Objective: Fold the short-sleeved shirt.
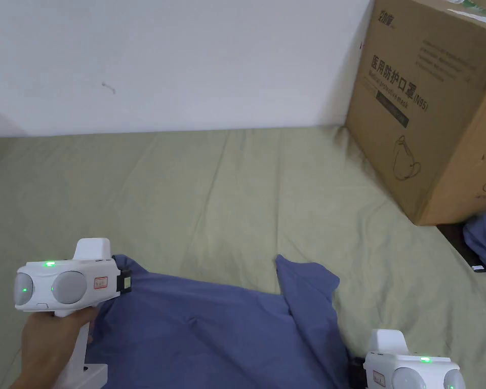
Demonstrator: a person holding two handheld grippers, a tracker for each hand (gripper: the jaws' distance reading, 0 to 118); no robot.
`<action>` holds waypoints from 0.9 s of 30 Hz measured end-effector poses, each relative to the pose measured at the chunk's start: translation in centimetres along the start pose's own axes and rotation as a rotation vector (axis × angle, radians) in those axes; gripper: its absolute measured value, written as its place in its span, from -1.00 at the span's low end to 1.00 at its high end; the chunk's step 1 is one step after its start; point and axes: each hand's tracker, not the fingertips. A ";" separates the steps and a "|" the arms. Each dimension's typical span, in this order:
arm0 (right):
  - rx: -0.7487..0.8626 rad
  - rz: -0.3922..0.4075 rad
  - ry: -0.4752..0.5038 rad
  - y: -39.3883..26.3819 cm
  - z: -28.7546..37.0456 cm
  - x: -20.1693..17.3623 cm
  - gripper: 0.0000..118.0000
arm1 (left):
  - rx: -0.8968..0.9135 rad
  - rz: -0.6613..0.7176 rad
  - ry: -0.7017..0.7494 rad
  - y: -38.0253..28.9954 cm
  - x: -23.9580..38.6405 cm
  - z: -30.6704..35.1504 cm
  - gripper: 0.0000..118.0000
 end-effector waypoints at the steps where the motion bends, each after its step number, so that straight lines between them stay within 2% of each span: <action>1: 0.007 0.021 -0.008 0.1 0.2 -0.1 -0.73 | 0.000 0.001 0.002 -0.2 -0.3 -0.4 -0.97; 2: 0.009 0.020 -0.005 0.1 0.5 -0.1 -0.89 | 0.001 0.004 0.003 -0.3 -0.4 -0.3 -0.97; 9: 0.157 -0.038 0.002 0.9 5.3 2.6 -0.89 | 0.028 0.045 0.004 -0.8 -1.3 1.6 -0.97; 14: 0.314 -0.030 -0.035 3.3 11.3 4.0 -0.90 | 0.081 0.087 0.005 -0.4 -2.1 4.8 -0.97; 21: 0.492 0.004 -0.034 9.1 19.1 4.5 -0.90 | 0.187 0.083 0.035 2.0 -3.1 11.0 -0.97; 27: 0.659 -0.003 -0.005 15.4 24.2 4.2 -0.90 | 0.331 0.120 0.057 6.4 -5.4 17.3 -0.97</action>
